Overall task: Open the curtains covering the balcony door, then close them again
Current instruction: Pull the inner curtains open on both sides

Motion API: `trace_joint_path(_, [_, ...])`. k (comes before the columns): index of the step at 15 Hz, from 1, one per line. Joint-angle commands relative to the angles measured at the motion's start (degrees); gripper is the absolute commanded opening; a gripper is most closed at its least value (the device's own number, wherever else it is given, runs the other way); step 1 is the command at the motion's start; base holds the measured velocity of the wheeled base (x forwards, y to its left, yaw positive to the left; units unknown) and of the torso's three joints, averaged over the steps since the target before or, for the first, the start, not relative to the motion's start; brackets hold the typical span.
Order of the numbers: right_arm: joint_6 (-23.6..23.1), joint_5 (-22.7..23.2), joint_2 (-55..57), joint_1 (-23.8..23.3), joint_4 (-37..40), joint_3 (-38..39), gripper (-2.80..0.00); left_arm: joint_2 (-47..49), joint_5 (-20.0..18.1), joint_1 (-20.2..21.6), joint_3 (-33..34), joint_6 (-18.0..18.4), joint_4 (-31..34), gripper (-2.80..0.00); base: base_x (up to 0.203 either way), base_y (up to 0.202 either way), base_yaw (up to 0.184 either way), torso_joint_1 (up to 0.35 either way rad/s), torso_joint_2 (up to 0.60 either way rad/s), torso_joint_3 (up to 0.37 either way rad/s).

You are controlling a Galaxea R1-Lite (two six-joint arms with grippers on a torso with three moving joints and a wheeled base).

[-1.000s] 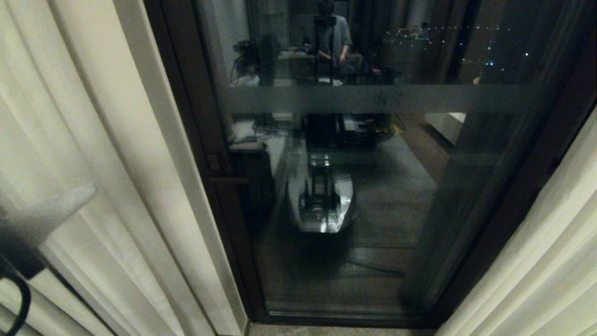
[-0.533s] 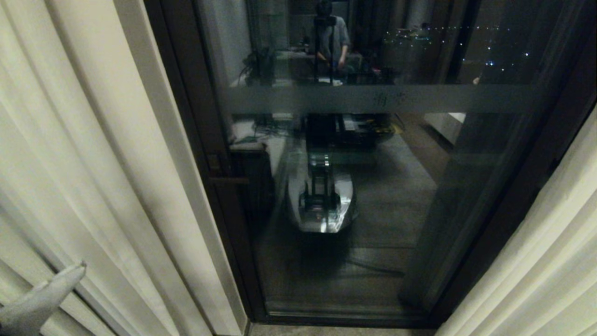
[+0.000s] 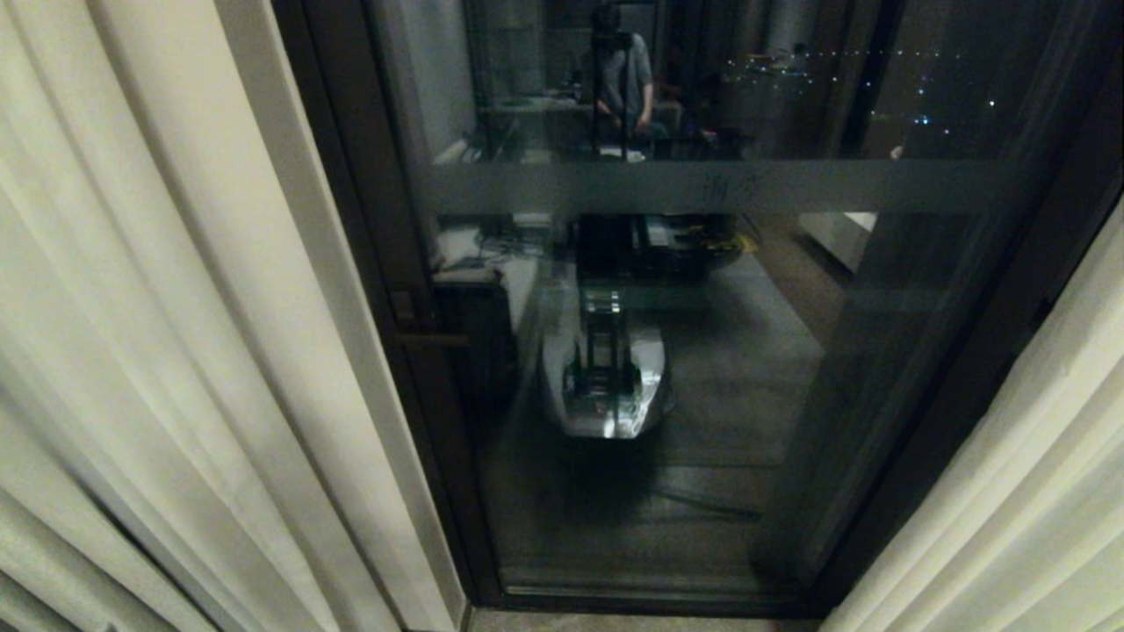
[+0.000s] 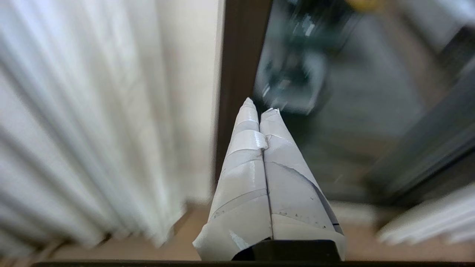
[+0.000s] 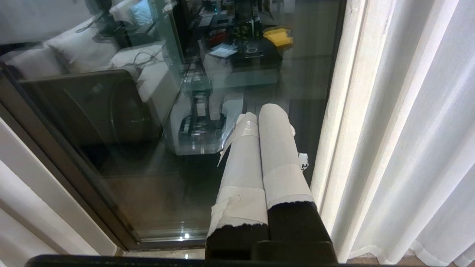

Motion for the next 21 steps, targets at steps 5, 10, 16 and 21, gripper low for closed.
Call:
trace_joint_path(5, [0.02,-0.03,-0.02,0.02,-0.04,0.0,-2.8,-8.28,0.82,1.05,-0.14,4.05,3.34,-2.8,0.0,0.0,0.0,0.0,0.0,0.0])
trace_joint_path(10, [0.02,0.05,-0.02,0.02,-0.04,0.0,-2.8,-13.82,0.85,1.05,-0.19,4.11,3.55,-2.8,0.0,0.0,0.0,0.0,0.0,0.0])
trace_joint_path(16, [0.02,-0.03,-0.02,0.02,-0.04,0.0,-2.8,-13.82,0.77,0.96,0.18,4.26,2.37,-2.8,0.0,0.0,0.0,0.0,0.0,0.0])
trace_joint_path(21, [0.02,-0.03,-0.02,0.02,-0.04,0.0,-2.8,-13.82,0.83,0.96,0.18,4.2,2.37,-2.8,0.0,0.0,0.0,0.0,0.0,0.0])
